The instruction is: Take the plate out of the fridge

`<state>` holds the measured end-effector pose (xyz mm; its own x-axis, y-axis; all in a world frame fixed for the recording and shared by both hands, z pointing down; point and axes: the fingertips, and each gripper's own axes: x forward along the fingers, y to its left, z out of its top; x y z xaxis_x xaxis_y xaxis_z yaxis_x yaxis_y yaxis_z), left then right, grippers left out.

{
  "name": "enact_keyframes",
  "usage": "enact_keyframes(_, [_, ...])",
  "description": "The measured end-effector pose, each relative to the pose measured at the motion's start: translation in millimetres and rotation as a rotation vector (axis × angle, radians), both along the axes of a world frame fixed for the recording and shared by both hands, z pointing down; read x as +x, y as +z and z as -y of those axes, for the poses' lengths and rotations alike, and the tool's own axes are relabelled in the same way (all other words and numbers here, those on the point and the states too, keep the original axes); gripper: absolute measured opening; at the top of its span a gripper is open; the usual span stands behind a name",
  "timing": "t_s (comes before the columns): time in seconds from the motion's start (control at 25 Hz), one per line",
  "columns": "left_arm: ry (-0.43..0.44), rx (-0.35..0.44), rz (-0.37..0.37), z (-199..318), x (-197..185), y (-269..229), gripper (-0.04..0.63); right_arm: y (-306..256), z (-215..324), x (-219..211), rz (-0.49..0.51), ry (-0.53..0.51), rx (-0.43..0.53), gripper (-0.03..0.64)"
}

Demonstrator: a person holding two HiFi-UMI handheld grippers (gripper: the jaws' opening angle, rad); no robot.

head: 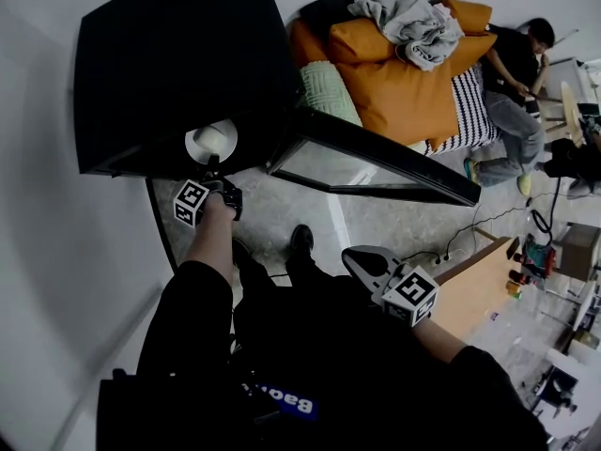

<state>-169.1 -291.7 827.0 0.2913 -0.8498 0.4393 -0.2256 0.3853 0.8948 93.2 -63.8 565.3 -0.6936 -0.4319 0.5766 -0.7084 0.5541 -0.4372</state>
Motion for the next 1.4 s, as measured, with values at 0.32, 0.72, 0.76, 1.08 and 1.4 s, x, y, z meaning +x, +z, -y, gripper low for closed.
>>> enact_keyframes(0.32, [-0.054, -0.040, -0.054, -0.5, -0.2, 8.6, 0.063, 5.2, 1.8, 3.4, -0.024, 0.000, -0.042, -0.003])
enact_keyframes(0.72, [-0.134, 0.000, -0.167, -2.4, -3.1, 5.6, 0.023, 7.0, -0.6, 1.9, -0.033, -0.016, -0.066, -0.003])
enact_keyframes(0.76, [-0.138, 0.011, -0.170, -2.9, -3.1, 4.3, 0.021, 7.3, -0.9, 1.6, -0.035, -0.018, -0.064, -0.003])
enact_keyframes(1.08, [-0.153, 0.084, -0.171, -16.6, -3.6, -4.8, 0.017, 6.0, -4.2, 1.7, -0.040, -0.027, -0.039, -0.003])
enact_keyframes(1.4, [-0.102, 0.144, -0.156, -35.7, -9.5, -16.7, 0.017, 4.1, -11.3, -2.0, -0.037, -0.037, -0.028, -0.003])
